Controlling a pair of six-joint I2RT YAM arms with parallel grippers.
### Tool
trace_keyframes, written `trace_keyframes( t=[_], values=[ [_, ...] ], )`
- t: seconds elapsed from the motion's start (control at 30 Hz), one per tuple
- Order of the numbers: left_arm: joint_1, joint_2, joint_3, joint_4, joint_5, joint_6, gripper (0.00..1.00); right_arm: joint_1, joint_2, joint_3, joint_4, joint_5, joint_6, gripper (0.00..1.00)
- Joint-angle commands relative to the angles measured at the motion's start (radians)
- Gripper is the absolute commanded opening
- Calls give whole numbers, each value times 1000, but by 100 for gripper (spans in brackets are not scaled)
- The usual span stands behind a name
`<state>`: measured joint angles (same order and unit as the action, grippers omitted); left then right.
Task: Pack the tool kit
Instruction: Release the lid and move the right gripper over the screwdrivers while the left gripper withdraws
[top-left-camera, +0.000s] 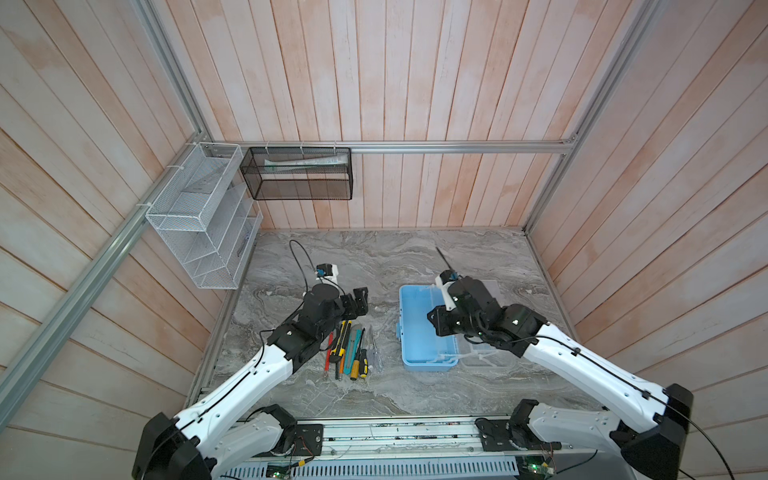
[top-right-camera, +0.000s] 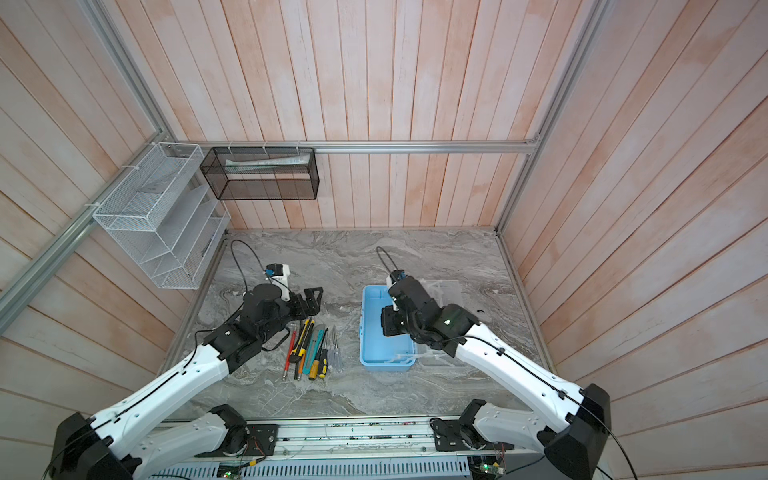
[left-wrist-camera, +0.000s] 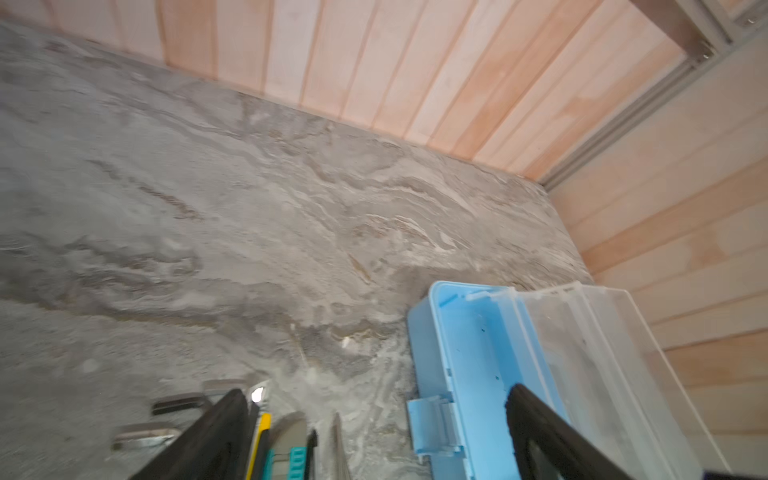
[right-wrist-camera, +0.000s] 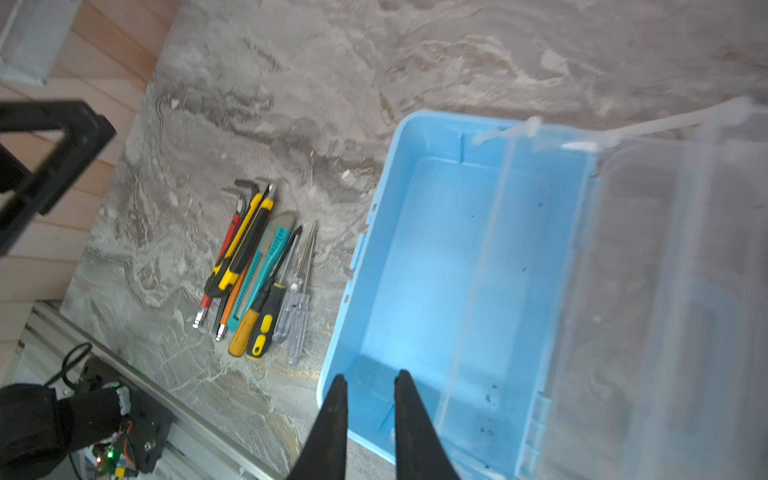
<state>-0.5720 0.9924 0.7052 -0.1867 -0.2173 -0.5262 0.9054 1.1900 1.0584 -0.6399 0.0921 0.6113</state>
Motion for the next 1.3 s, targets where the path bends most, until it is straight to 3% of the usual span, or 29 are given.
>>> trace_keyframes(
  t=[0.0, 0.23, 0.43, 0.67, 1.27],
  values=[
    [47, -85, -94, -49, -178, 111, 100, 126, 86, 26, 23, 126, 125, 22],
    [192, -265, -287, 10, -241, 120, 100, 273, 355, 143, 34, 131, 122, 25],
    [247, -340, -376, 112, -178, 179, 100, 280, 540, 209, 45, 83, 107, 30],
    [261, -310, -366, 113, -165, 176, 100, 275, 700, 321, -5, 105, 60, 32],
    [262, -327, -371, 112, -162, 178, 100, 251, 753, 277, 18, 66, 35, 30]
  ],
)
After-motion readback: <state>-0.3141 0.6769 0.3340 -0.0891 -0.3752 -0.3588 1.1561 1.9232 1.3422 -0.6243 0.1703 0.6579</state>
